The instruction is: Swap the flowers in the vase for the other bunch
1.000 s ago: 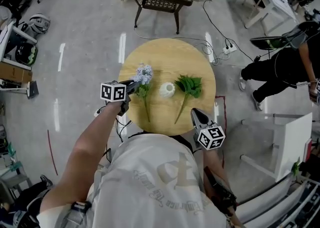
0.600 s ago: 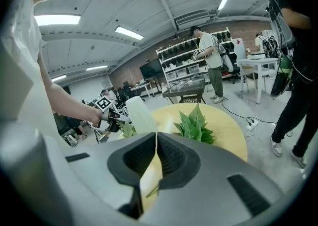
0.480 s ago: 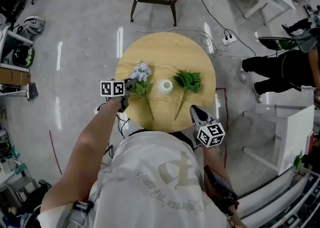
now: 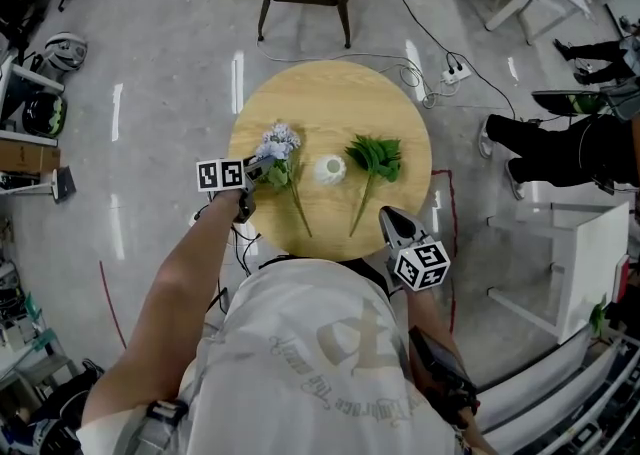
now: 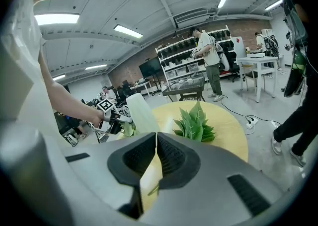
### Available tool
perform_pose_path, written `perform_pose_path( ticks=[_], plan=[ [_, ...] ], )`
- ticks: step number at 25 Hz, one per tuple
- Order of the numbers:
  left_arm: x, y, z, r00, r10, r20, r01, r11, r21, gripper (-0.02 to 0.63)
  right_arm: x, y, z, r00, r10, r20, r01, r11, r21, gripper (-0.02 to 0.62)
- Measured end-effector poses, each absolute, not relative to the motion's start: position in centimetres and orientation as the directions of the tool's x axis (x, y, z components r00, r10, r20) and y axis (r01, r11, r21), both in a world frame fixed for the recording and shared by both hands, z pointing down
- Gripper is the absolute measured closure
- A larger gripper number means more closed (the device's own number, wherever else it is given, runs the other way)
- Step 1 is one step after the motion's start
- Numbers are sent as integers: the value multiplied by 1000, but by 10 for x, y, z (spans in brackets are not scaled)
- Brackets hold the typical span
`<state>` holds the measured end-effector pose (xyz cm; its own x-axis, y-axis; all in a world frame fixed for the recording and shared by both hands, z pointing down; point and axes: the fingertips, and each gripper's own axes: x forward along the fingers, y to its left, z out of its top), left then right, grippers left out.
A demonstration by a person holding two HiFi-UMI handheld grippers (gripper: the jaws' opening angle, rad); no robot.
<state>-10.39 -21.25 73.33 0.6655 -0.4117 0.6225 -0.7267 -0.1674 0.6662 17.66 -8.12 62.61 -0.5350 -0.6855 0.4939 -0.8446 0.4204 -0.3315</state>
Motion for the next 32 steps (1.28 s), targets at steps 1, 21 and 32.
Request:
perform_pose_path(
  ticks=[1,21,32],
  plan=[
    [-105,-212,733,664,-419,619,-726,-166,667,360,176,-82,626,-536,-686,492,-844,422,-331,585],
    [-122,-182,632,641,-636,429,-750,-402,525,482,150,-74,611,-552,-698,456,-834,470,-290,586],
    [-107,-122,583,742,-598,301,-659,-573,486,565,129,-57,597,-548,-709,444,-836,487,-254,586]
  ],
)
